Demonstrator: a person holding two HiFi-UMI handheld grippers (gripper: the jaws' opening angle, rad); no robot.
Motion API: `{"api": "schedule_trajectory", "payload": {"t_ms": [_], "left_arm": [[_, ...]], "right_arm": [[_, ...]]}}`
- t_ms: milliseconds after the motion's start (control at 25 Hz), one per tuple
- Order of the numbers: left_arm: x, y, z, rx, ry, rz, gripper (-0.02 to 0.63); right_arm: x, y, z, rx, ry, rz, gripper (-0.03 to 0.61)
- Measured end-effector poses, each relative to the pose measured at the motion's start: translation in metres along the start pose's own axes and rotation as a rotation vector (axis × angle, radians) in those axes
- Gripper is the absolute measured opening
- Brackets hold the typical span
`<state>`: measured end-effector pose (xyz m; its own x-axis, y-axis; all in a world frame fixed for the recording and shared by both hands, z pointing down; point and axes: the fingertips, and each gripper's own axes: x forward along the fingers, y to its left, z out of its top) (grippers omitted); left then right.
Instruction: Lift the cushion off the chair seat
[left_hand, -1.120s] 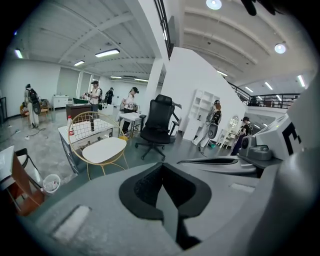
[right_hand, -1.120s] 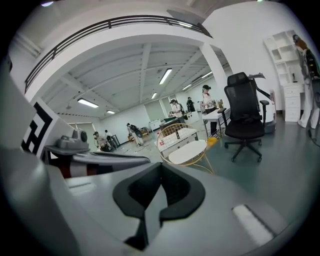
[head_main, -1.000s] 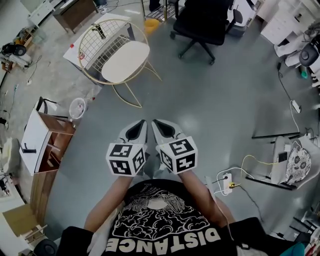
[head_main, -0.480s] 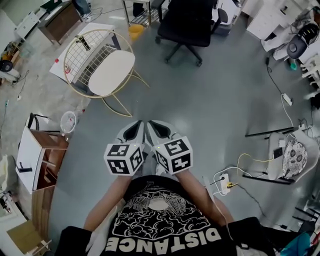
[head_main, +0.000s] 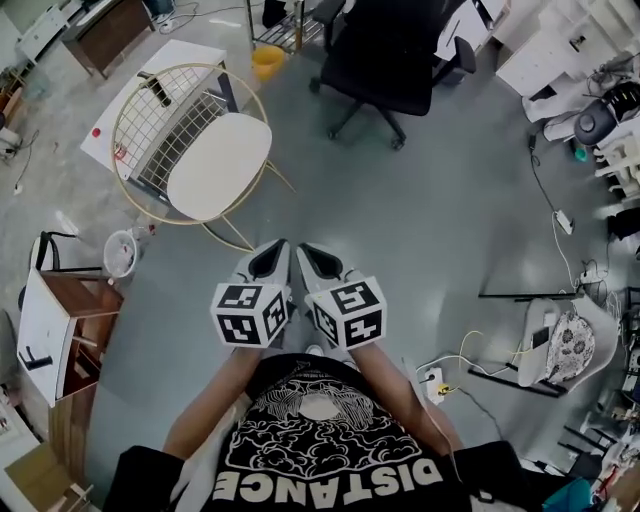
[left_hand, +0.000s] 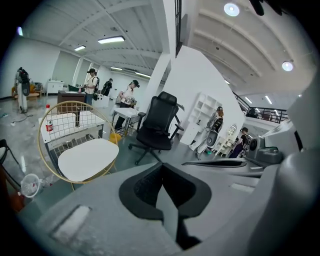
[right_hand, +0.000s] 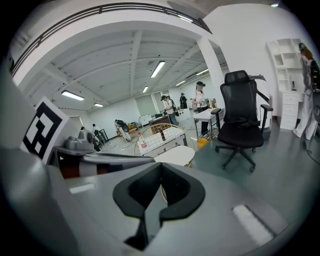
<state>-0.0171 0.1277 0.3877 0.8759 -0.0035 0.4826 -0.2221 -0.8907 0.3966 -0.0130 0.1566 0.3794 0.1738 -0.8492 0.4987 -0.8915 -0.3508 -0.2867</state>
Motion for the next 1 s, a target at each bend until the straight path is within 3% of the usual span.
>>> {"api": "schedule_trajectory", "payload": {"t_ms": [440,1000], "left_arm": [[0.035,0.1,0.06,-0.15,-0.094,-0.047,-0.003],[0.051,0.15,0.072,-0.31,-0.184,0.057,-0.003]], "right_arm": [[0.112,0.009,0.058,-0.11,0.099,0.039,-0.005],[0.168,0.019,0.073,-0.256,0.183,0.179,-0.005]]}}
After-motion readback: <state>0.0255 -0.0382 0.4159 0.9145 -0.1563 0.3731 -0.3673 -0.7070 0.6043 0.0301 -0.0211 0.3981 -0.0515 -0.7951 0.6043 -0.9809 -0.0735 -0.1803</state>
